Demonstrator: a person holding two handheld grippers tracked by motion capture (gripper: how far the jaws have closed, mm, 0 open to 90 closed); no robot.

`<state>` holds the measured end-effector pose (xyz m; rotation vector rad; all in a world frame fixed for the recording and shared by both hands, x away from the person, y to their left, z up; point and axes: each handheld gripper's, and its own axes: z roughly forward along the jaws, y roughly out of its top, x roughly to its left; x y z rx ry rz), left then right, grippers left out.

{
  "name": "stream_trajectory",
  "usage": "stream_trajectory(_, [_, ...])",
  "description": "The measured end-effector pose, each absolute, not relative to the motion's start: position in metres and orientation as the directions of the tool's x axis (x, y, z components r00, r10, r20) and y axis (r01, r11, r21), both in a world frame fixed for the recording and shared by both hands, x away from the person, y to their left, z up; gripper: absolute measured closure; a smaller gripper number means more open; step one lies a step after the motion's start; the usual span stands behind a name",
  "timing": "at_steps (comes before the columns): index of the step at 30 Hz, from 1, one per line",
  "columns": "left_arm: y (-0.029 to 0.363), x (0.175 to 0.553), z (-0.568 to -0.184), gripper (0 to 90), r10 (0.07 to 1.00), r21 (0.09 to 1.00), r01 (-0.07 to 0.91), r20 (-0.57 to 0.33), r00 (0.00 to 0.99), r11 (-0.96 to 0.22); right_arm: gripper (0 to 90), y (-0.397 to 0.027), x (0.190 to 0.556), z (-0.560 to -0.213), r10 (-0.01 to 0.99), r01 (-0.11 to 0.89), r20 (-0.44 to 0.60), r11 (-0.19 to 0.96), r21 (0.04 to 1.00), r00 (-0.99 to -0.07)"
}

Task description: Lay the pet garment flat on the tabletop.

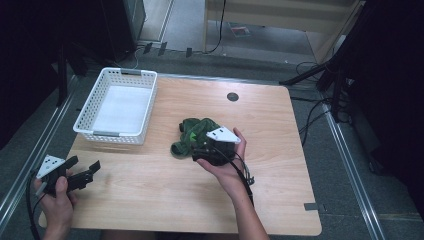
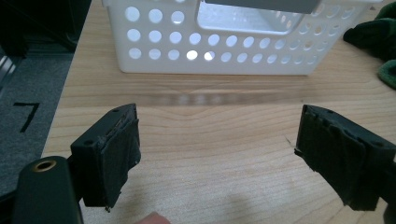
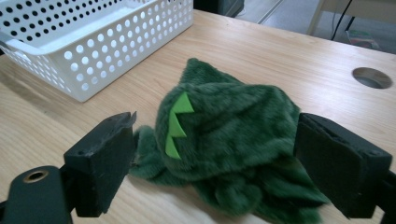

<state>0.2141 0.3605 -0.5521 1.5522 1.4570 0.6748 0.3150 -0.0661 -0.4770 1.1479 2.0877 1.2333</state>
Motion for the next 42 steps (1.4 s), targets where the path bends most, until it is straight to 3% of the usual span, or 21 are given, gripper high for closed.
stream_trajectory(3, [0.360,0.214,-0.552,13.5,0.970,0.867,0.493,-0.175,0.168,0.071,0.0,-0.053,0.324,-0.482,0.833,0.446,0.011,0.285,0.848,-0.553])
stream_trajectory(10, [0.360,0.215,-0.552,13.5,0.970,0.868,0.492,-0.170,0.172,0.065,0.0,-0.036,0.345,-0.498,0.869,0.492,-0.017,0.296,0.819,-0.495])
stream_trajectory(19, [0.360,0.215,-0.552,13.5,0.970,0.870,0.489,-0.170,0.173,0.065,1.6,-0.025,0.363,-0.539,0.859,0.554,-0.064,0.382,0.740,-0.507])
stream_trajectory(23, [0.360,0.215,-0.552,13.5,0.971,0.869,0.490,-0.166,0.173,0.062,27.6,-0.024,0.358,-0.542,0.859,0.521,-0.124,0.410,0.749,-0.498])
stream_trajectory(26, [0.357,0.214,-0.552,13.4,0.976,0.873,0.486,-0.139,0.165,0.042,64.2,-0.030,0.355,-0.539,0.881,0.512,-0.109,0.364,0.778,-0.461])
stream_trajectory(27, [0.354,0.213,-0.551,13.4,0.979,0.875,0.484,-0.114,0.167,0.019,72.4,-0.035,0.355,-0.536,0.884,0.507,-0.086,0.340,0.792,-0.460])
stream_trajectory(32, [0.349,0.211,-0.549,13.0,0.981,0.876,0.482,-0.068,0.181,-0.028,78.0,-0.052,0.350,-0.521,0.880,0.483,-0.046,0.302,0.822,-0.473])
stream_trajectory(35, [0.345,0.210,-0.542,12.2,0.970,0.884,0.468,-0.115,0.216,0.000,78.0,-0.057,0.341,-0.510,0.872,0.456,-0.048,0.301,0.837,-0.488])
stream_trajectory(42, [0.300,0.209,-0.517,11.4,0.939,0.902,0.426,-0.084,0.333,-0.071,77.8,-0.083,0.290,-0.474,0.840,0.379,-0.012,0.257,0.889,-0.542])
